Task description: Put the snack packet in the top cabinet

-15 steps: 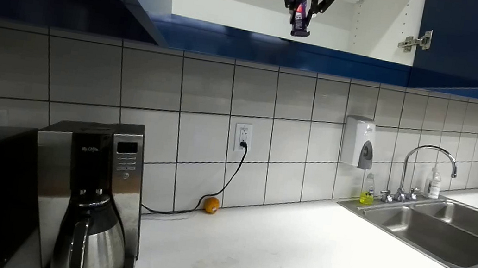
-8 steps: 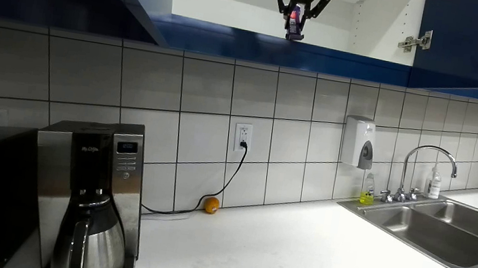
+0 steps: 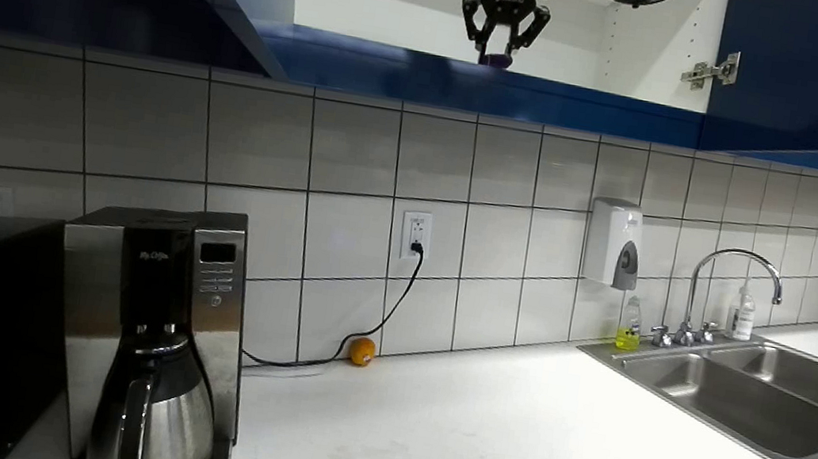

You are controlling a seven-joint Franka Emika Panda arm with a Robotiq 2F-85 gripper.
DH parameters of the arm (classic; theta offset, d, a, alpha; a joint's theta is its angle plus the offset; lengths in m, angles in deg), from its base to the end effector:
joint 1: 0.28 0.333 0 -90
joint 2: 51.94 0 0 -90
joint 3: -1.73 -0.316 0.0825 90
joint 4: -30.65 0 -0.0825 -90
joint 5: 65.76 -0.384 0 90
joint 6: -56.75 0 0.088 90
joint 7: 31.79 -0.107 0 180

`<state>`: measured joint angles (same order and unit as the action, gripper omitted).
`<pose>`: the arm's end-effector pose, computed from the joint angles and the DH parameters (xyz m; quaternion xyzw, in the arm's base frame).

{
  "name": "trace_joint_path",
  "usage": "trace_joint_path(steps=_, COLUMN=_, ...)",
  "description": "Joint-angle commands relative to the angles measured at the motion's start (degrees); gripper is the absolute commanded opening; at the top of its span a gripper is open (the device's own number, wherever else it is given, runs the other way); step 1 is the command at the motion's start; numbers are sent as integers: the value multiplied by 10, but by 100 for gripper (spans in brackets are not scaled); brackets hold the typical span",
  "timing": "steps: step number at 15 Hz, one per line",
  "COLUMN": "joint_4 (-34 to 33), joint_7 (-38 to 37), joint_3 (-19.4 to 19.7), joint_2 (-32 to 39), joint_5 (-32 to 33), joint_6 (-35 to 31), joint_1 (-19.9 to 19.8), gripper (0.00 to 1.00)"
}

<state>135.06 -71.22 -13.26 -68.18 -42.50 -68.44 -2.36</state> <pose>0.4955 0.1222 0.7201 0.9133 -0.1482 0.3727 0.0708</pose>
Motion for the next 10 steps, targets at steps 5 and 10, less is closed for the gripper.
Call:
trace_joint_path(steps=5, joint_4=-19, joint_7=-18, joint_3=6, joint_2=13, joint_5=18, joint_6=11, joint_1=7, gripper=99)
trace_joint_path(steps=10, joint_4=9, joint_7=-31, joint_3=4, joint_2=-25, joint_5=33, joint_6=-2, joint_1=8, gripper=100)
